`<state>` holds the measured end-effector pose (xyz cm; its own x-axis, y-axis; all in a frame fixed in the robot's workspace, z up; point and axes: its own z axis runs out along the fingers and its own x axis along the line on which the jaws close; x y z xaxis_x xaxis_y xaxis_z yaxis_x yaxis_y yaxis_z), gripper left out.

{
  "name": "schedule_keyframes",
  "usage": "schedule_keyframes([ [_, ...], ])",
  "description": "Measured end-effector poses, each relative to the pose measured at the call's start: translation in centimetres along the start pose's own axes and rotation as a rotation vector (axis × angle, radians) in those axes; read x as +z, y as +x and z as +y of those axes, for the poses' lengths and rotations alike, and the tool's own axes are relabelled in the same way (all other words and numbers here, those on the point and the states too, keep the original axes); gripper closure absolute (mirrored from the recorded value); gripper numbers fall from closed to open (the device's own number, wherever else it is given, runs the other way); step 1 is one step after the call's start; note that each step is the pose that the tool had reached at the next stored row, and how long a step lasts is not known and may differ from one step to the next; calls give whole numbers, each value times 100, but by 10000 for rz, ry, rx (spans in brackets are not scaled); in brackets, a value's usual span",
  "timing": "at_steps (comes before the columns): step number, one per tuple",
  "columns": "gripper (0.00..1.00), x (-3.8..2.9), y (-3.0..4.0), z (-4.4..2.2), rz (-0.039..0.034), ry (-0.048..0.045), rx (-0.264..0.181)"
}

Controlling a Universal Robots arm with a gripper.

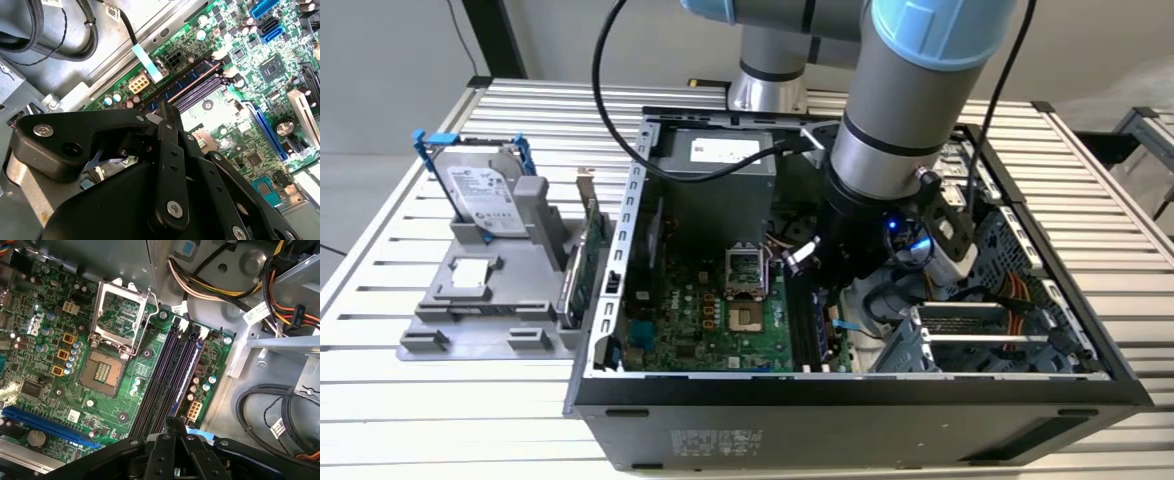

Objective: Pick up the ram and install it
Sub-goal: 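Press down the ram until it locks into place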

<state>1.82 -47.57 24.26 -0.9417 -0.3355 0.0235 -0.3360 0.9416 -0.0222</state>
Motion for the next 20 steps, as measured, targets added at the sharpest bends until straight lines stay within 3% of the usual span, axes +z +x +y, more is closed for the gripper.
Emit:
schedule_keyframes([
  [20,100,3,-2,3,11,0,-380],
])
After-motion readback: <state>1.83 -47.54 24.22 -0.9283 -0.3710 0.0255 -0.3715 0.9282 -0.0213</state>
